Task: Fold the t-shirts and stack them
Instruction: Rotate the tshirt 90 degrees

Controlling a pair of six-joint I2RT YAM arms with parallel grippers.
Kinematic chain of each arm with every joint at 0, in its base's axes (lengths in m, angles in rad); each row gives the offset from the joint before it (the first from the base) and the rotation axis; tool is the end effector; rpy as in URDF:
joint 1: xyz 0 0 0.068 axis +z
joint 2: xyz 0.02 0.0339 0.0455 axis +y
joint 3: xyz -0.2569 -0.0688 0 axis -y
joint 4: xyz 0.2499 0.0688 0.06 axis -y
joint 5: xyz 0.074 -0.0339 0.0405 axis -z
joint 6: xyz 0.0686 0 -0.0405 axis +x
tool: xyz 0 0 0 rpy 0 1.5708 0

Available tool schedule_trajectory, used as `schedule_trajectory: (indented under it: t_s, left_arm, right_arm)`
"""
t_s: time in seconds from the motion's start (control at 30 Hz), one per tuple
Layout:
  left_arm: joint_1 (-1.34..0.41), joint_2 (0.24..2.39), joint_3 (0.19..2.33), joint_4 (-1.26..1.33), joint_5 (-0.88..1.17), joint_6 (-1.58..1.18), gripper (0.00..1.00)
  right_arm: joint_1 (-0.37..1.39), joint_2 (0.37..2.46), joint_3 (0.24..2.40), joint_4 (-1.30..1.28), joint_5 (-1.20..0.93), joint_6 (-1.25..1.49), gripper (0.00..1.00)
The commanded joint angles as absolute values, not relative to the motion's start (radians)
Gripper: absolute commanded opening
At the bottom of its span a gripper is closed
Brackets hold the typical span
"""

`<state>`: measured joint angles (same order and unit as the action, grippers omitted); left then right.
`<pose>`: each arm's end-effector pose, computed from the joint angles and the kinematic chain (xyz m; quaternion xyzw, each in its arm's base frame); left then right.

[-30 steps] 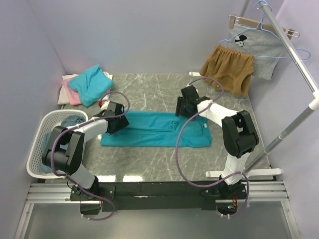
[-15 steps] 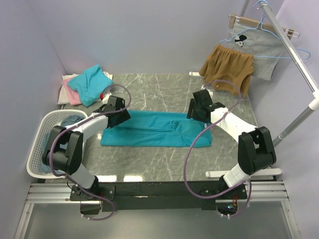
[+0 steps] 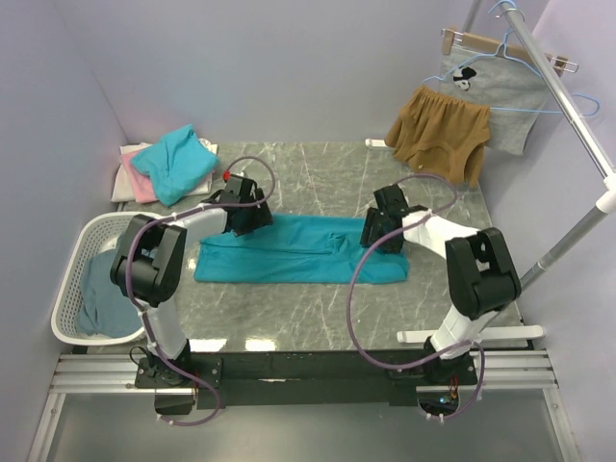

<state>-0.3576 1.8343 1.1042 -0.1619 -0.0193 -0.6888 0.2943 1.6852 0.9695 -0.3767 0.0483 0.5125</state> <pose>0.3776 -0.1397 0.1286 -0.1586 0.9295 -0.1585 0.2929 0.3291 0.0963 0.1235 0.1114 0.9648 0.0714 0.2271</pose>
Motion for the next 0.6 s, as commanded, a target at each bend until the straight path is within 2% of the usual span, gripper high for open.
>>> schedule_trajectory:
  t_s: [0.0,0.2,0.4,0.57]
  left_arm:
    - [-0.367,1.891,1.120,-0.212,0.003,-0.681,0.75]
    - [-0.371,1.862,0.973,-0.222,-0.049,-0.736,0.74]
    - [-0.439,1.678,0.804,-0.308,-0.107,-0.851,0.74]
    - [-0.494,1.476,0.810,-0.423,-0.158,-0.917,0.75]
  right_arm:
    - [0.287,1.799,1.101,-0.403,0.057,0.520,0.71]
    - [0.287,1.971,1.371,-0.534,0.044,0.459,0.71]
    - [0.285,2.147,1.704,-0.612,0.068,0.378,0.71]
    - [0.261,2.197,1.923,-0.560,0.028,0.321,0.72]
